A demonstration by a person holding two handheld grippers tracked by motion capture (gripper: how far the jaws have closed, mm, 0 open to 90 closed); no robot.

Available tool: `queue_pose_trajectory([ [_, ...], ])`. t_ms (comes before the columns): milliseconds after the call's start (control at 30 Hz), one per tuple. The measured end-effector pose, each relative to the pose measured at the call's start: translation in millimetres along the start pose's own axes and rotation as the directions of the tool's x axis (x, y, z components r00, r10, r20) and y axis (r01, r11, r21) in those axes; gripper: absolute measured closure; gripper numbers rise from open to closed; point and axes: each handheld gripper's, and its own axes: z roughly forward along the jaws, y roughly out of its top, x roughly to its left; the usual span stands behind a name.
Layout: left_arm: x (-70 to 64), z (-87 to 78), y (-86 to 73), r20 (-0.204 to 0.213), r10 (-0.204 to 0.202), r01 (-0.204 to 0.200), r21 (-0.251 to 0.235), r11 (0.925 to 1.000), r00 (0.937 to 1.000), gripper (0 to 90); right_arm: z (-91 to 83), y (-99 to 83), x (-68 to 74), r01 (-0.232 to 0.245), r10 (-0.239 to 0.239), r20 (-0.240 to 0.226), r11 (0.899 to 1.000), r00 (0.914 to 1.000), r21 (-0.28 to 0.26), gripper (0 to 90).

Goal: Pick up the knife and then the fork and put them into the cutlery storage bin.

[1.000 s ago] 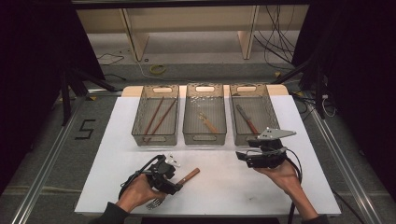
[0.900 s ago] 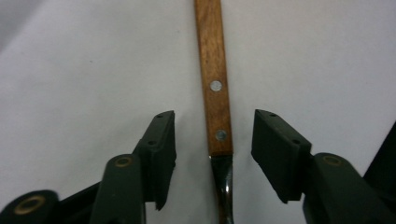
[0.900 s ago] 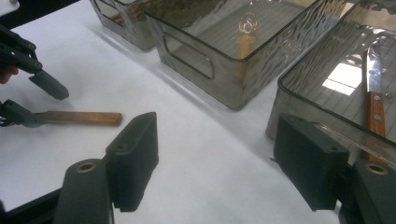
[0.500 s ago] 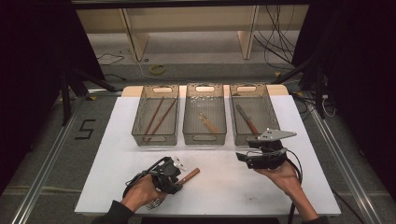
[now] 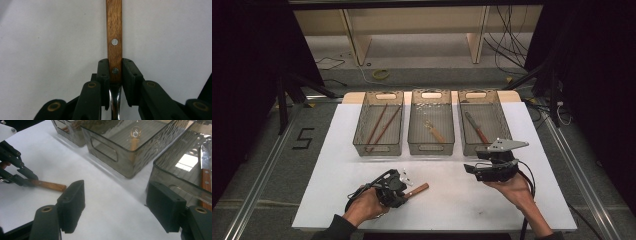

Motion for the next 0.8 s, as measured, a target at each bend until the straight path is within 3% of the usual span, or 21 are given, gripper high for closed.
queue_pose_trajectory([
  [267, -3.2, -5.6, 0.6, 0.038, 0.029, -0.028, -0.022, 0.9994, 0.9989, 76.8, 2.0, 1.2, 6.1, 0.023, -0.023, -0.027, 1.0, 0.9994, -0.009, 32.2],
  [500, -11.0, -15.7, 4.6, 0.062, 0.068, -0.065, -0.05, 0.9966, 0.9957, 76.9, 6.5, 3.5, 18.1, 0.063, -0.063, -0.08, 0.998, 0.9948, -0.003, 32.2],
  [667, -18.9, -21.1, 9.9, 0.076, 0.098, -0.093, -0.069, 0.9933, 0.9923, 76.9, 10.3, 5.7, 30.6, 0.109, -0.108, -0.132, 0.994, 0.9854, 0.002, 32.1],
  [800, -26.4, -23.0, 15.8, 0.091, 0.139, -0.133, -0.064, 0.989, 0.9861, 76.8, 13.8, 7.2, 44.3, 0.167, -0.163, -0.183, 0.986, 0.9694, 0.007, 32.1],
])
